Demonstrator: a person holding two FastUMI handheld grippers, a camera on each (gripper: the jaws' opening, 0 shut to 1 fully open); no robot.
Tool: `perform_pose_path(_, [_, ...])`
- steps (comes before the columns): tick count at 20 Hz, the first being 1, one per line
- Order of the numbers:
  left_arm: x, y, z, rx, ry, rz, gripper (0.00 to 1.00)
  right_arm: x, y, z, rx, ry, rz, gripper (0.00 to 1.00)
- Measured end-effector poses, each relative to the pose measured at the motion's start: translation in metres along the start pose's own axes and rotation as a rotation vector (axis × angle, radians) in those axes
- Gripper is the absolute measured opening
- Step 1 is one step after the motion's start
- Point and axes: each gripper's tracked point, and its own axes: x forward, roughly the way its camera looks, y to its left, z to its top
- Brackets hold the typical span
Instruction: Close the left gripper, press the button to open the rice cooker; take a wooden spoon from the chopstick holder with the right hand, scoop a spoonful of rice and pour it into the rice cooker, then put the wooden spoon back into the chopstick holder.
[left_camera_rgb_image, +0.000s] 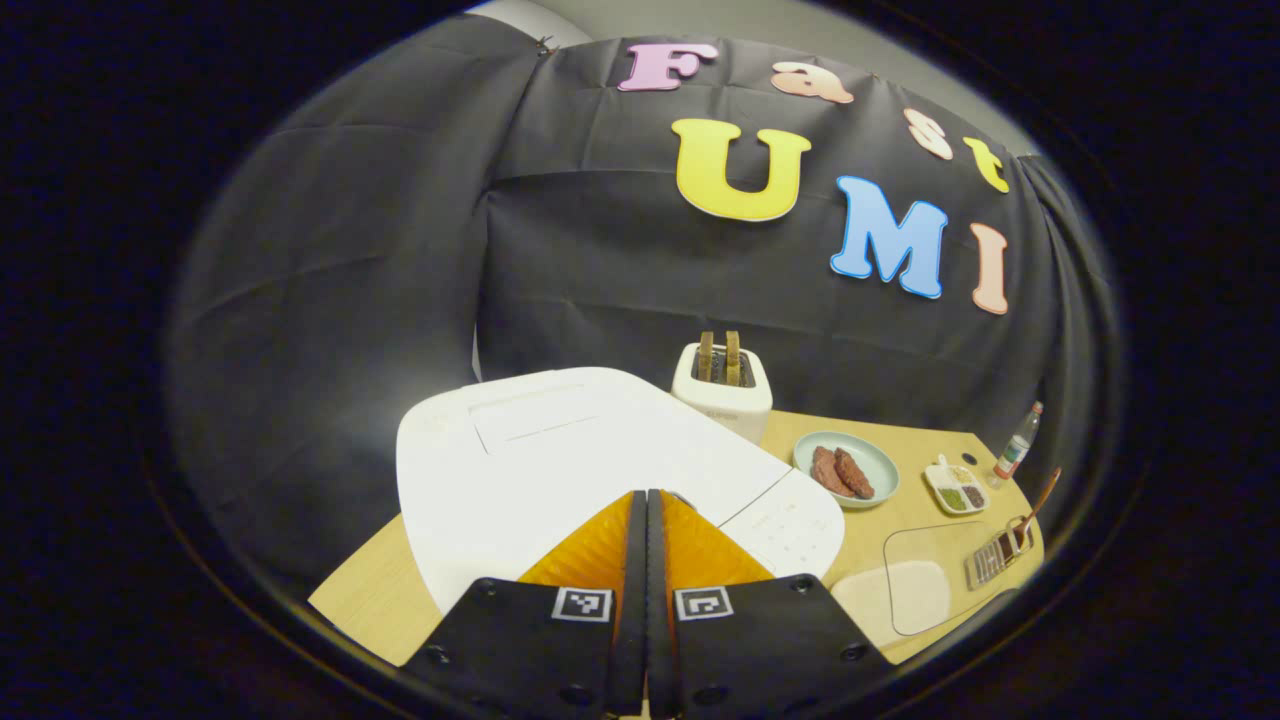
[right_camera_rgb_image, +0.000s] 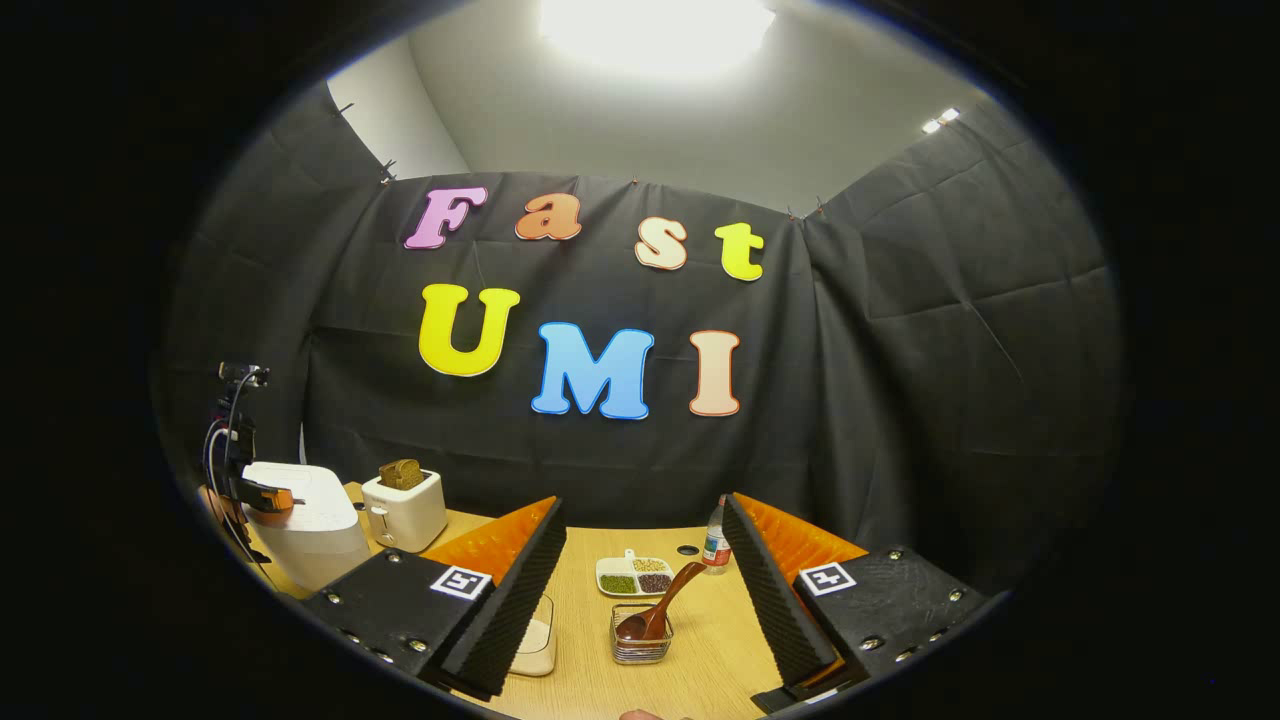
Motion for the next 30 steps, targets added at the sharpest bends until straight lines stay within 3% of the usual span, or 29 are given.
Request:
perform_pose_path(5, [-0.009,0.0,0.025,0.085,-0.052,0.028,0.09,0.001,-0.011,0.005,0.0,-0.018,-0.006,0.96])
perform_pose_path(13, [-0.053,0.01,0.11,0.09,-0.247,0.1,0.11,0.008,-0.019,0.003,0.021,-0.018,0.003,0.96])
perform_pose_path(15, [-0.075,0.002,0.128,0.062,-0.294,0.082,0.06,0.01,-0.022,0.004,0.026,-0.021,0.007,0.96])
perform_pose_path(22, [-0.145,-0.038,0.172,0.044,-0.472,0.009,0.11,0.019,-0.03,0.002,0.032,-0.024,0.027,0.96])
perform_pose_path(24, [-0.162,-0.052,0.17,0.047,-0.496,-0.016,0.39,0.024,-0.033,0.001,0.036,-0.025,0.032,0.96])
perform_pose_path(26, [-0.176,-0.065,0.165,0.064,-0.513,-0.033,0.76,0.031,-0.035,0.001,0.039,-0.026,0.04,0.96])
perform_pose_path(28, [-0.189,-0.072,0.158,0.082,-0.529,-0.037,0.96,0.04,-0.039,0.002,0.04,-0.033,0.042,0.96])
perform_pose_path(30, [-0.196,-0.081,0.148,0.093,-0.524,-0.045,0.98,0.051,-0.044,0.004,0.046,-0.041,0.04,0.96])
